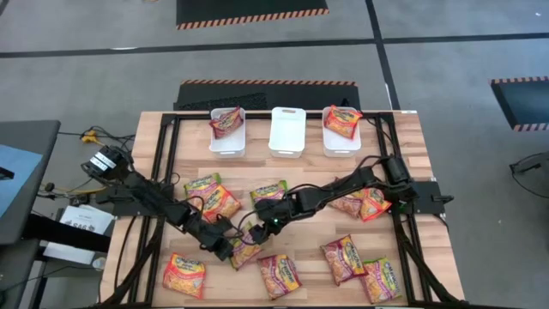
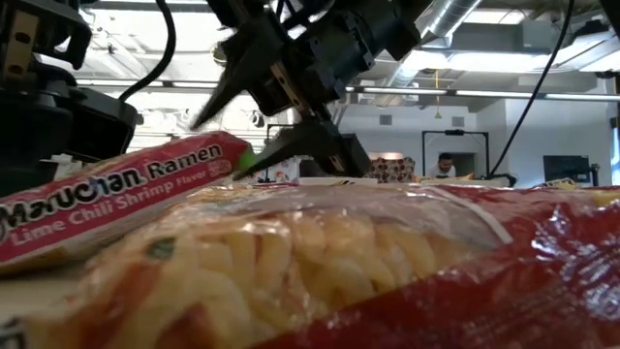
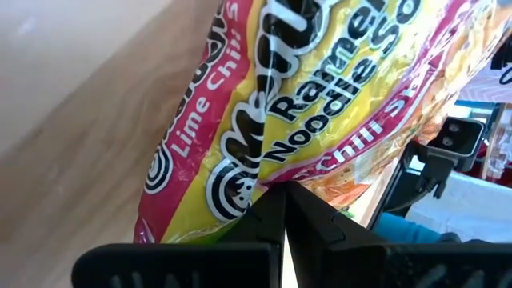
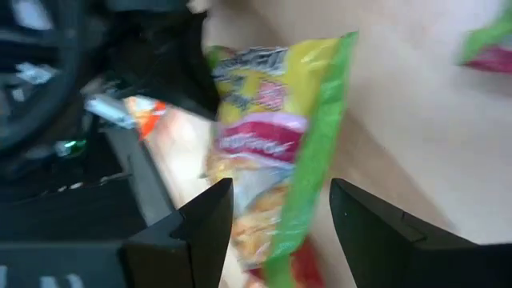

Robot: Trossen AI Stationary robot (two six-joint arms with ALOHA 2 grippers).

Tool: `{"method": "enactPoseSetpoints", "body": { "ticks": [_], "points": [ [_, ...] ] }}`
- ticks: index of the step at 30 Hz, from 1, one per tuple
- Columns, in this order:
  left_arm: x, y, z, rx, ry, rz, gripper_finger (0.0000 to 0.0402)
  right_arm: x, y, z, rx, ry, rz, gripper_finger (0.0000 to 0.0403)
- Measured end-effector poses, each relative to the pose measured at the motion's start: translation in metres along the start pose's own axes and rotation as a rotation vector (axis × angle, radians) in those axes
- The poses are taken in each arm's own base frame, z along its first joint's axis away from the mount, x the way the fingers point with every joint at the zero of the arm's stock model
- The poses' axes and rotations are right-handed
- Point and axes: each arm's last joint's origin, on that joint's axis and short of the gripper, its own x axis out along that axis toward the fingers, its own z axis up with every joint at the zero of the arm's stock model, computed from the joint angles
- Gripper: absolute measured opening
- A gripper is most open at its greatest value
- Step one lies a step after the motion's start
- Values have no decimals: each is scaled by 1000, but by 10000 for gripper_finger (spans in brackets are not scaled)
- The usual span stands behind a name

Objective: Sort Maruchan noodles
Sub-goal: Put the green noodle pack into the middle white bin

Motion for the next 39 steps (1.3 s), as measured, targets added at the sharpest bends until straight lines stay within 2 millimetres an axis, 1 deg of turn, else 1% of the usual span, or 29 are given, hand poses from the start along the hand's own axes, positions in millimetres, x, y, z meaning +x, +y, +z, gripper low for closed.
{"method": "enactPoseSetpoints", "body": {
  "ticks": [3,8,15,21,23,26,31,34,39],
  "points": [
    [0,0,4,-6,-14,2,0,-1,-4,1,10,6,-32,234],
    [0,1,11,3,-36,4,0,-2,-3,7,10,-23,-5,234],
    [-1,3,22,6,-87,8,0,-2,-6,8,27,-21,-31,234],
    [-2,-1,31,30,-145,-42,0,-4,-13,13,70,-18,-76,234],
    [-2,-1,33,25,-154,-45,0,-5,-15,15,90,-17,-89,228],
    [-2,-1,35,22,-163,-47,0,-5,-15,15,93,-17,-90,199],
    [-2,-4,35,24,-172,-74,0,-6,-13,16,90,-23,-78,119],
    [-2,-6,35,34,-173,-91,0,-6,-14,16,74,-24,-85,81],
    [-5,-11,36,65,-176,-138,0,-6,-15,15,62,-15,-88,56]
  ]
}}
